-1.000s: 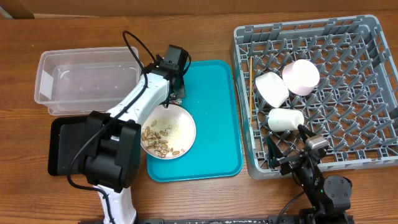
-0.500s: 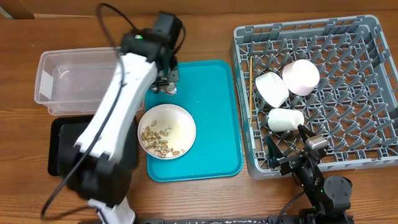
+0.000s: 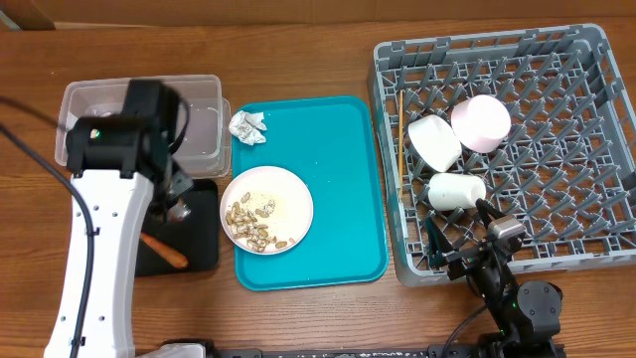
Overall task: Sort waste into correct bins and load items into the dishwasher
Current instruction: 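Carry the red wrapper with the left gripper into the clear bin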
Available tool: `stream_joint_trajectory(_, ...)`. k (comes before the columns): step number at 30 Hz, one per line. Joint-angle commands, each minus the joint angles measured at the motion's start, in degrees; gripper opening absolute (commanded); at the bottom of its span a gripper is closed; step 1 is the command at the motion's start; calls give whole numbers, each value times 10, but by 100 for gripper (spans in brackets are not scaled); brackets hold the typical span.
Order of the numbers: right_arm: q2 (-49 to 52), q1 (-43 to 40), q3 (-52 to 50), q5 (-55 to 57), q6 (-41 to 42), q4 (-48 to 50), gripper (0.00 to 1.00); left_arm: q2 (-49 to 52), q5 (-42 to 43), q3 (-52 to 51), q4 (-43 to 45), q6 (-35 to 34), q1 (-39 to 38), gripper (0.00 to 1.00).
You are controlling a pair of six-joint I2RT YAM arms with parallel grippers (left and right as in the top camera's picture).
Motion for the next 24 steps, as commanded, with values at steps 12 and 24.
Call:
stream_joint_trajectory(12,-7,-4,-3,-3,-2,2,100,-29,62,-198,110,-16,83,4)
stream_joint_trajectory(24,-7,-4,-3,-3,-2,2,100,-40,137,-63,278,86,90,4)
